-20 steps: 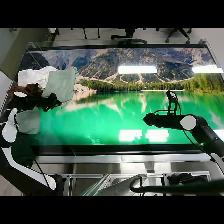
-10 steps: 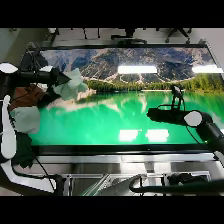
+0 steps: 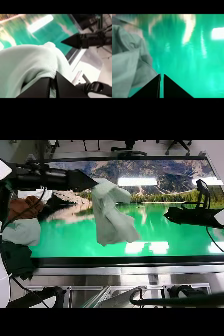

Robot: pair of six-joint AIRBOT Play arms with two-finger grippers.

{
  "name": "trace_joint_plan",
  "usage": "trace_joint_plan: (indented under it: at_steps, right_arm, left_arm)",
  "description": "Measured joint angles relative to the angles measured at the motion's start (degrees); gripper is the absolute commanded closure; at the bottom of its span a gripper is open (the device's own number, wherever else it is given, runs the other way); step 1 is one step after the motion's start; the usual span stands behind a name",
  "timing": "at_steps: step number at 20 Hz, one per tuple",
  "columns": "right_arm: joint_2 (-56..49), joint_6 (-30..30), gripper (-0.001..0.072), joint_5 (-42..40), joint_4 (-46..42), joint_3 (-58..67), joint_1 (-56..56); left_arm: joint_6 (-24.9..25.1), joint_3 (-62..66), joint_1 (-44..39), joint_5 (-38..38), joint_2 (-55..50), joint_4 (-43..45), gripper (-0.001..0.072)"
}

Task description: Fold the shirts.

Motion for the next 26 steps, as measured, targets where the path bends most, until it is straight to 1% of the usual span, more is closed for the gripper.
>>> trace_joint_plan:
  at_steps: [1,2,3,4,5,6,9,10,11,12,14,16,17,19,20,23,26]
  right_arm:
    - [0.02,-0.28,0.0641,1.05,-0.04,0.22,-0.42]
    - [-0.04,-0.35,0.0566,1.95,-0.2,0.37,-0.74]
    - [-0.22,-0.42,0.045,2.6,-0.2,0.44,-0.94]
    - [-0.42,-0.63,0.0422,3.17,-0.22,0.46,-1.14]
    - [-0.7,-0.79,0.0422,3.63,-0.22,0.46,-1.25]
    - [-0.96,-0.81,0.0421,4.0,-0.22,0.46,-1.31]
    - [-1.66,-1.01,0.0403,5.25,-0.22,0.46,-1.44]
    - [-1.81,-1.22,0.0377,5.97,-0.2,0.46,-1.46]
    - [-1.95,-1.53,0.0223,6.84,-0.13,0.39,-1.44]
    - [-2.03,-1.95,0.0128,7.72,0.35,0.0,-1.38]
    - [-2.12,-3.26,0.0129,8.72,2.86,-2.01,-0.48]
    - [-2.21,-5.51,0.0133,8.2,7.37,-6.01,1.92]
    - [-2.32,-6.88,0.0133,6.6,10.05,-8.59,3.78]
    - [-3.23,-9.81,0.0134,2.01,14.47,-13.44,8.13]
    - [-4.22,-11.37,0.0133,-0.5,16.31,-15.23,10.38]
    - [-9.25,-17.66,0.0133,-7.85,21.88,-18.12,16.79]
    - [-16.17,-25.9,0.0135,-12.9,30.4,-19.17,21.18]
  left_arm:
    - [-0.52,0.02,-2.1,0.17,-0.68,2.01,0.0692]
    - [-0.76,0.0,-3.91,0.39,-1.73,3.69,0.0685]
    - [-1.03,0.0,-5.73,0.76,-3.28,4.87,0.0684]
    - [-1.44,0.0,-7.26,1.31,-4.98,5.75,0.0468]
    - [-1.64,0.02,-8.57,2.05,-6.84,6.19,0.0072]
    - [-1.9,0.02,-9.62,2.73,-8.87,6.29,0.0013]
    - [-3.04,1.31,-9.66,3.78,-14.32,4.31,0.0013]
    - [-3.21,2.47,-8.66,2.75,-15.67,3.74,0.0013]
    - [-3.67,3.85,-7.1,0.7,-16.81,3.37,0.0013]
    - [-4.44,5.09,-5.14,-1.99,-17.62,3.15,0.0013]
    - [-5.35,6.29,-1.25,-7.74,-18.14,3.08,0.0013]
    - [-6.54,4.17,2.21,-12.92,-16.83,6.25,0.0013]
    - [-6.88,1.31,3.5,-14.43,-15.3,8.85,0.0013]
    - [-7.17,-7.41,4.94,-14.6,-11.32,12.94,0.0013]
    - [-7.17,-12.94,5.2,-13.53,-9.16,14.27,0.0013]
    - [-6.01,-31.06,3.89,-4.9,-3.61,14.67,0.0013]
    - [-2.43,-45.29,0.15,7.13,-1.68,9.64,0.0013]
